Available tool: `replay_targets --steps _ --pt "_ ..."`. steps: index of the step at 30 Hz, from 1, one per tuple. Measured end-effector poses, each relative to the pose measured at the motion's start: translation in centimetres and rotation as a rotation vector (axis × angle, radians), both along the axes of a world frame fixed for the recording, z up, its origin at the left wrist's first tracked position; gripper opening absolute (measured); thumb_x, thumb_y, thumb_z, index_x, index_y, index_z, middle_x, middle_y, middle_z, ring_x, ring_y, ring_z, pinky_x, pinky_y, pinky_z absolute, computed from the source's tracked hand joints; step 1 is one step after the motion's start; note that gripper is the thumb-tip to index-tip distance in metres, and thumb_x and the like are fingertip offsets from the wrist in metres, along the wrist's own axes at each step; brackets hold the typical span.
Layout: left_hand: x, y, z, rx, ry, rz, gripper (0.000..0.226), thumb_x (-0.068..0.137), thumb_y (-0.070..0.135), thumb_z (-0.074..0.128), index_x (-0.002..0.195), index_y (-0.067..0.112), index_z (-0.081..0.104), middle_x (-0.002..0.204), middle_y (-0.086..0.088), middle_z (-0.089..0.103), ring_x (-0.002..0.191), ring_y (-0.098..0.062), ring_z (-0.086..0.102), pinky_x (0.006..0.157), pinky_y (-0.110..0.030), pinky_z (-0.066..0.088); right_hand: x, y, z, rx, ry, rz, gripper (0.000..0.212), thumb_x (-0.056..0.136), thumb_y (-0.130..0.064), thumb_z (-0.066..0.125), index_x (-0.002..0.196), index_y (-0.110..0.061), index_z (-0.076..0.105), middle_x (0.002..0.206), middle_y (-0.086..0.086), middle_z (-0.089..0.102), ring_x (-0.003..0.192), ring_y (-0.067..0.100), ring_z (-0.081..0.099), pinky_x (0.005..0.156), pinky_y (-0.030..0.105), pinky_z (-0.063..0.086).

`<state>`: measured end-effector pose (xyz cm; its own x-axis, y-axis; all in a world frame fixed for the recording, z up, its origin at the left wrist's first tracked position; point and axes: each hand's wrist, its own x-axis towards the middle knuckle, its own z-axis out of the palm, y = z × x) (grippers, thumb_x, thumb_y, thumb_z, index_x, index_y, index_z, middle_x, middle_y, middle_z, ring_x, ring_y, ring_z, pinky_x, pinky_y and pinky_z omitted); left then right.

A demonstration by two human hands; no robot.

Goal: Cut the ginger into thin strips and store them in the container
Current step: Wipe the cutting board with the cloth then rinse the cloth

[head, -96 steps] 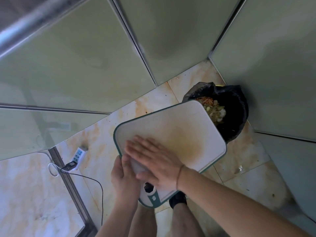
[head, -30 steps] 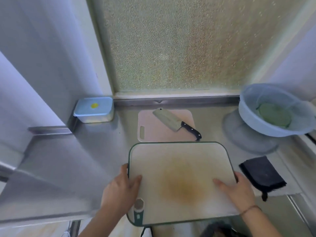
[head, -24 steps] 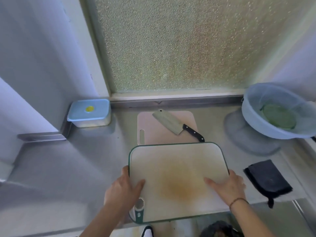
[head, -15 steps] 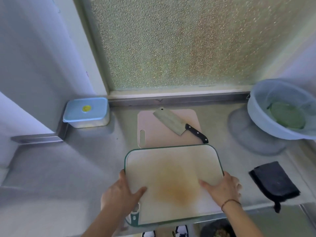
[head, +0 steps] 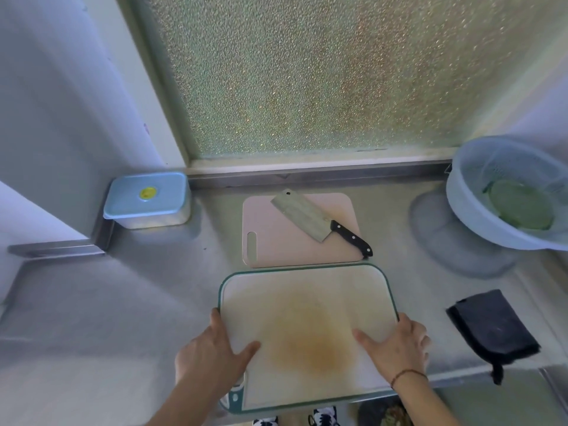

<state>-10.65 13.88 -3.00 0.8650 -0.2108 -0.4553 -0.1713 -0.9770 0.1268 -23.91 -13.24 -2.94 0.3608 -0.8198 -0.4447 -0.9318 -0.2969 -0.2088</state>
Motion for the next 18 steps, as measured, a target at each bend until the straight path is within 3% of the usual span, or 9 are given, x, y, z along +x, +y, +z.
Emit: replay_targets --steps 6,10,13,16,18 --pt "0.1 -0.2 0.5 0.076 0.01 -0.046 0.106 0.086 0.082 0.04 0.159 0.017 0.0 0.123 0.003 0.064 0.108 -0.019 0.065 0.083 -0.032 0.052 -0.4 -0.3 -0.1 -0.073 0.056 0.146 0.097 0.073 -0.076 0.055 0.141 -0.012 0.027 0.142 0.012 0.03 0.129 0.032 0.033 0.104 0.043 0.037" --pt "1.2 -0.2 1.1 -0.028 -0.035 -0.029 0.08 0.094 0.071 0.04 0.156 0.026 0.017 0.115 -0.003 0.068 0.101 -0.025 0.068 0.083 -0.034 0.054 -3.6 -5.5 0.9 -0.143 -0.125 0.1 0.071 0.08 -0.074 0.041 0.128 -0.022 0.052 0.132 0.008 0.051 0.115 0.031 0.048 0.091 0.048 0.049" --pt "0.8 -1.9 1.9 -0.154 -0.076 -0.024 0.066 0.098 0.061 0.044 0.154 0.031 0.025 0.109 0.0 0.068 0.094 -0.023 0.068 0.076 -0.032 0.056 -7.8 -10.8 1.4 -0.35 0.011 0.003 0.058 0.086 -0.052 0.058 0.136 -0.024 0.048 0.142 0.008 0.043 0.125 0.037 0.04 0.094 0.049 0.046" --pt "-0.8 -5.1 1.8 -0.397 -0.055 -0.04 0.049 0.098 0.046 0.058 0.143 0.028 0.05 0.076 0.008 0.057 0.072 -0.015 0.06 0.068 -0.031 0.052 -10.7 -13.4 1.0 -0.286 0.142 0.048 0.058 0.09 -0.051 0.052 0.142 -0.028 0.039 0.15 0.002 0.035 0.133 0.031 0.032 0.101 0.044 0.041" --pt "-2.4 -7.7 1.7 -0.478 -0.015 -0.105 0.041 0.097 0.039 0.062 0.135 0.026 0.059 0.069 0.009 0.053 0.066 -0.008 0.053 0.065 -0.029 0.046 -11.7 -13.9 0.8 -0.304 0.134 0.1 0.048 0.094 -0.049 0.046 0.138 -0.029 0.047 0.146 -0.002 0.043 0.13 0.027 0.038 0.1 0.04 0.042"
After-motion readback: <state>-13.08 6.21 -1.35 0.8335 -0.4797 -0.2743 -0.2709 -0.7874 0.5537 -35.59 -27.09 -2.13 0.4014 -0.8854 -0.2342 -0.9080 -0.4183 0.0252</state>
